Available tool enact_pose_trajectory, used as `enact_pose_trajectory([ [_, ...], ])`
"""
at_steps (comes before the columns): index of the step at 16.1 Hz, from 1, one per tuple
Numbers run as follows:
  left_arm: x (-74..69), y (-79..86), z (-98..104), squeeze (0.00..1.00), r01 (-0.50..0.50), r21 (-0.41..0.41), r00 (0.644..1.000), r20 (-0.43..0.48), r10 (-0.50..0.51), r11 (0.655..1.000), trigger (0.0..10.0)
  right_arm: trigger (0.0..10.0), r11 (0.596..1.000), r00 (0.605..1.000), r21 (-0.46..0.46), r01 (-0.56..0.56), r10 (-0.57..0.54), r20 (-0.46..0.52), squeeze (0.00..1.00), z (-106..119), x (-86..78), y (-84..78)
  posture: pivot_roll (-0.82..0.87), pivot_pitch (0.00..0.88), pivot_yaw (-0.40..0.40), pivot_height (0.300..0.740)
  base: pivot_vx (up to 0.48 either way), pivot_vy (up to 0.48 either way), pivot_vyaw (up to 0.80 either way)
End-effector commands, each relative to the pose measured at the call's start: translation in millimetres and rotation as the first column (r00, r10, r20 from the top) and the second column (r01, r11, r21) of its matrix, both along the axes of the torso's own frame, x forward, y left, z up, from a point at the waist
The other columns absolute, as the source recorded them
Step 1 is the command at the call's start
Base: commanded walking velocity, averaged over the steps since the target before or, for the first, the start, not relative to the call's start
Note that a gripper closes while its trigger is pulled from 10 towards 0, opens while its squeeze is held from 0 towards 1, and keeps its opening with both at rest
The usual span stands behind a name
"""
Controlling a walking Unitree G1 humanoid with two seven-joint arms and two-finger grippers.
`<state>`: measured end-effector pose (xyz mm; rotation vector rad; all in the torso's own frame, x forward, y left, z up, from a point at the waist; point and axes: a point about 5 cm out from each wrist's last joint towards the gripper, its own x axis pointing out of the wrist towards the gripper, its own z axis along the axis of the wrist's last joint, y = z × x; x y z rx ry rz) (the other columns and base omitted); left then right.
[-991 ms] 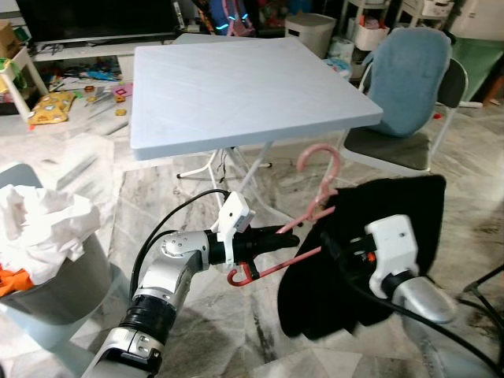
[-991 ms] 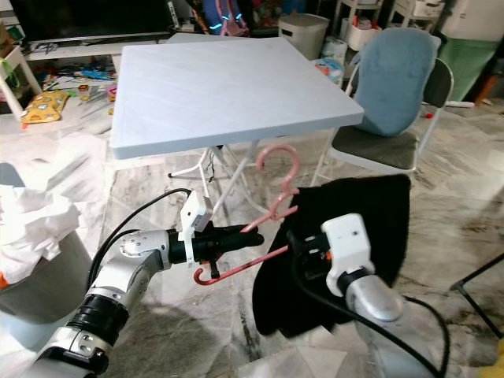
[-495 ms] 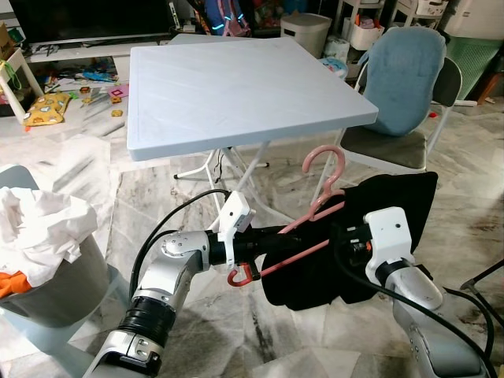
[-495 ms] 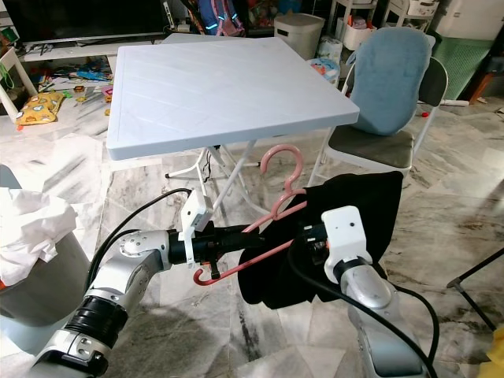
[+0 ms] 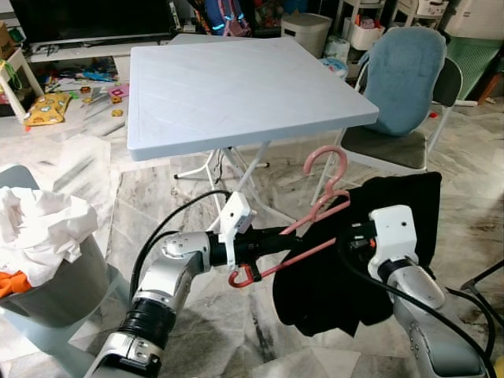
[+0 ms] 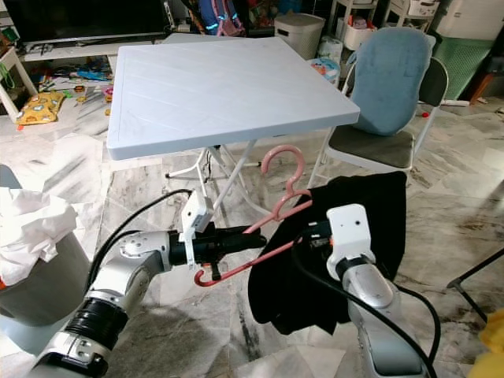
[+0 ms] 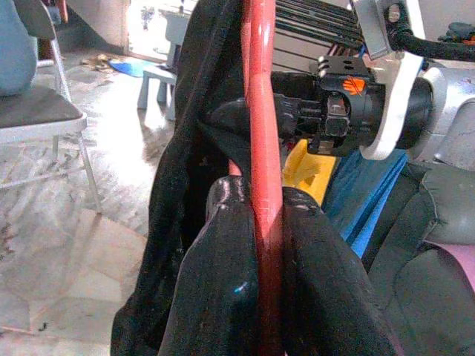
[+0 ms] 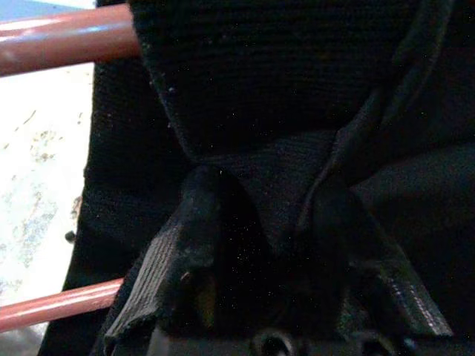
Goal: Hang hanger
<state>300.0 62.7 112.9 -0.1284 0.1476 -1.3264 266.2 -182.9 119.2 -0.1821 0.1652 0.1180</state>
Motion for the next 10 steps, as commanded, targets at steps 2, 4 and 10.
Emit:
enact_pose_trajectory([
  [2,-0.5,-6.0,12.8,0.00,0.031,-0.049,0.999,0.046,-0.029,0.998,0.0,0.0,1.000,1.000,0.021,0.014,-0.015,0.008,0.00,0.5,0.2,-2.9,-0.04,0.000,-0.044,0.740,0.000,0.000,0.00],
  [4,-0.8,-6.0,12.4,0.00,0.031,-0.048,0.999,0.046,-0.029,0.998,0.0,0.0,1.000,1.000,0.025,0.014,-0.014,0.008,0.00,0.3,0.3,-2.7,-0.04,0.000,-0.044,0.740,0.000,0.000,0.00],
  [10,-0.1,-1.7,8.6,0.00,0.013,-0.033,0.999,0.040,-0.012,0.999,0.0,0.0,0.997,0.999,0.063,0.045,-0.047,0.022,0.00,1.3,-3.1,-7.7,-0.05,0.000,-0.044,0.740,0.000,0.000,0.00],
])
